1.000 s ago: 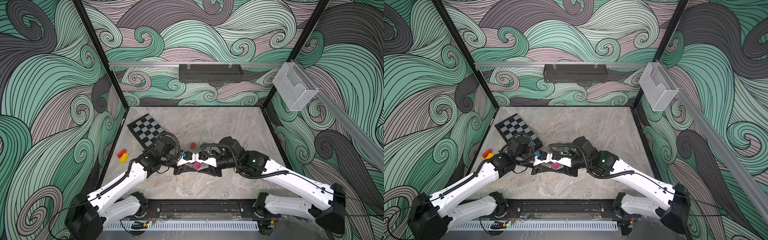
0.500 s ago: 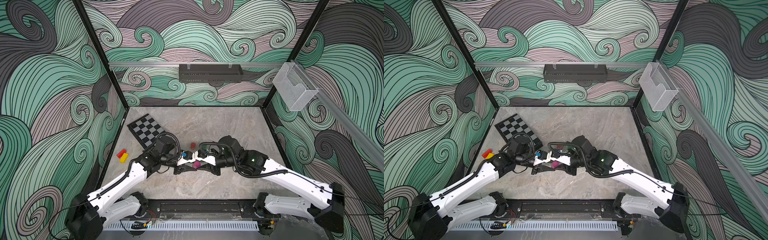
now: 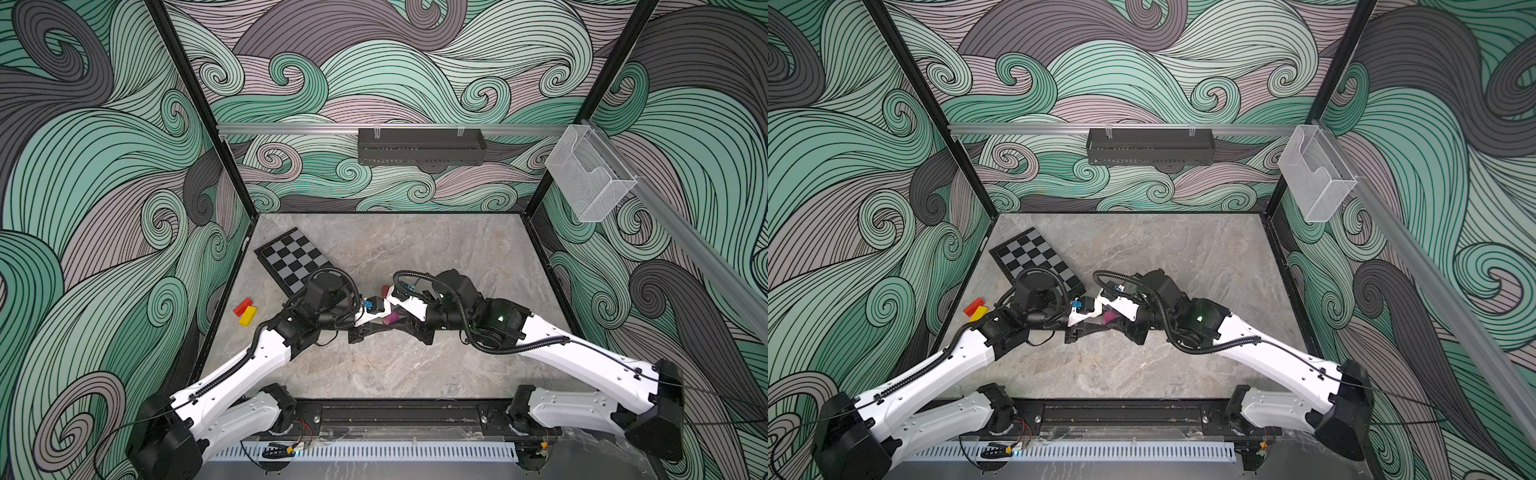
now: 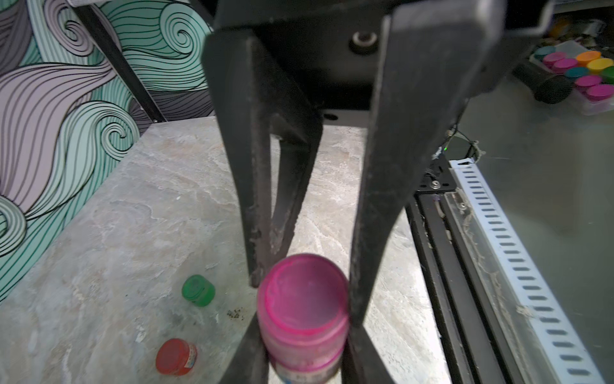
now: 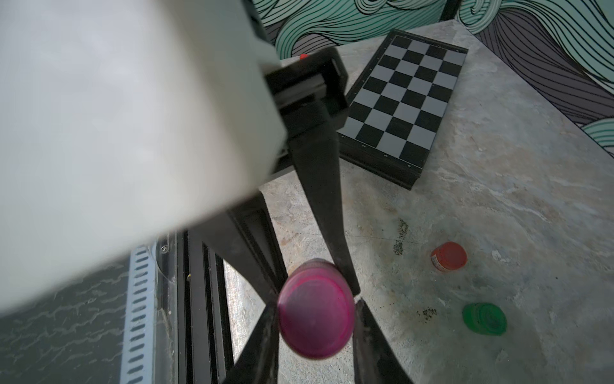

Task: Close the paint jar lid
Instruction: Screw the lid onto the paint jar.

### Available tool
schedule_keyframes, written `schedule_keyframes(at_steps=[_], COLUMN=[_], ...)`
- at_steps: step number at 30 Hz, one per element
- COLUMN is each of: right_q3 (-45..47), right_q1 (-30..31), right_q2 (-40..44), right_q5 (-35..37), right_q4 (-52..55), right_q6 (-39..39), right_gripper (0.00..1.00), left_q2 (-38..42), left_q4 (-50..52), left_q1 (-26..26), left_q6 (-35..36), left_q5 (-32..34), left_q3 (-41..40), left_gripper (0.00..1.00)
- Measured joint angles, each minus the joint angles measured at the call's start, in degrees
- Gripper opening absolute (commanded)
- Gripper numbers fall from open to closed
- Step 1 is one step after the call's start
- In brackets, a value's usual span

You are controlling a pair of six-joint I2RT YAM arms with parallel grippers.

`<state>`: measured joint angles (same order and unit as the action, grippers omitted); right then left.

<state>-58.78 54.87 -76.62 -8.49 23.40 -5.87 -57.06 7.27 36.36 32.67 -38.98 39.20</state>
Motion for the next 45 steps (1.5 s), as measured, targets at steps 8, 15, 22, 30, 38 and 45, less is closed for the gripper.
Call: schedule_keyframes(at_steps=[8, 15, 22, 30, 38, 45], right_q3=[-3.9, -8.5, -10.9, -9.8, -3.8, 0.9], right_q1=[2.3, 4.5, 4.8, 0.2, -6.8, -7.0], right_q2=[-2.6, -6.0, -8.0, -1.7, 10.1, 8.7], right_q5=[11.1, 18.2, 19.6, 9.9, -9.2, -16.8], right_q4=[1.2, 4.5, 6.4, 5.2, 3.7, 3.7], right_q6=[19.8, 33.5, 38.2, 25.0, 2.3, -10.2], right_gripper=[0.00, 0.00, 0.39, 0.72, 0.76, 0.66], left_q2=[0.7, 0.7, 0.5, 0.9, -0.5, -2.7], left_q4=[-5.6, -7.6, -7.6, -6.2, 2.5, 7.4], left_q1=[-0.1, -0.1, -0.2, 0.1, -0.5, -1.0], left_q6=[-3.2, -4.7, -5.7, -5.3, -1.5, 1.9], left_q5=[6.1, 9.8, 10.9, 5.7, -7.2, -13.2], left_q3=[-1.0, -1.0, -1.1, -0.9, 3.1, 5.3], left_gripper=[0.08, 0.07, 0.07, 0.08, 0.08, 0.08])
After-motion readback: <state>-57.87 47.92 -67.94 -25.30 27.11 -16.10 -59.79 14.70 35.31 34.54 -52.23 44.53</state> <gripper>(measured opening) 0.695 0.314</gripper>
